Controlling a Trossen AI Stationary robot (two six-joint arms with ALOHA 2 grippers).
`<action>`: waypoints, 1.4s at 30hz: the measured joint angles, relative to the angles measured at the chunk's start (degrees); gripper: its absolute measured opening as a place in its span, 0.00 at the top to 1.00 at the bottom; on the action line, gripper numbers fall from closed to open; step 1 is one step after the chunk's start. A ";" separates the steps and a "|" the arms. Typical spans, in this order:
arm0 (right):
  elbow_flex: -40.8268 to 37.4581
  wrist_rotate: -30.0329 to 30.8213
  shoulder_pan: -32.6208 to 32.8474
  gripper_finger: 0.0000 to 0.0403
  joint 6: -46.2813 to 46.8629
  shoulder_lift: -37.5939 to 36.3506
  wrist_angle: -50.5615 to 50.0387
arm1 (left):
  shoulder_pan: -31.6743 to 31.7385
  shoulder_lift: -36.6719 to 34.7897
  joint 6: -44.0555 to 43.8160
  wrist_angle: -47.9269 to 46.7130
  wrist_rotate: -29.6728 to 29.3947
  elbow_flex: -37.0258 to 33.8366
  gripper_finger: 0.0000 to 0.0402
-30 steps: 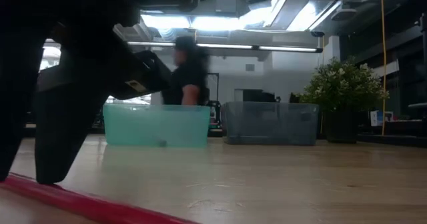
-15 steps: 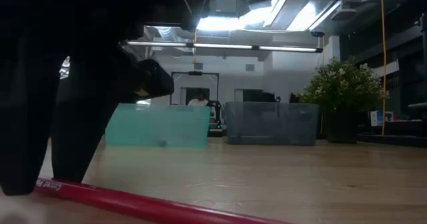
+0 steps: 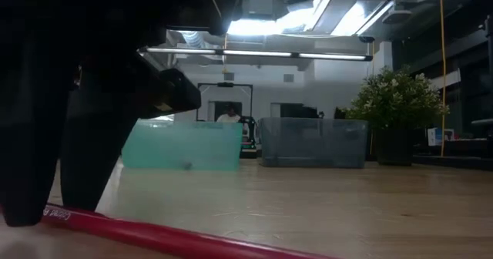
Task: Sort pens & pencils
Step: Put the red pencil into the green bin
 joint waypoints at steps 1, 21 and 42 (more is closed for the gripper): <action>0.00 0.02 0.00 0.81 0.00 0.00 -0.02 | 0.00 0.04 -0.39 -0.09 -0.06 0.02 0.77; 0.00 0.02 0.02 0.81 -0.02 -0.01 0.13 | 1.24 0.42 -4.53 -1.92 -5.36 0.08 0.96; 0.00 0.02 0.02 0.81 -0.42 0.00 0.11 | 4.17 0.36 -19.22 -10.95 -11.38 0.05 0.99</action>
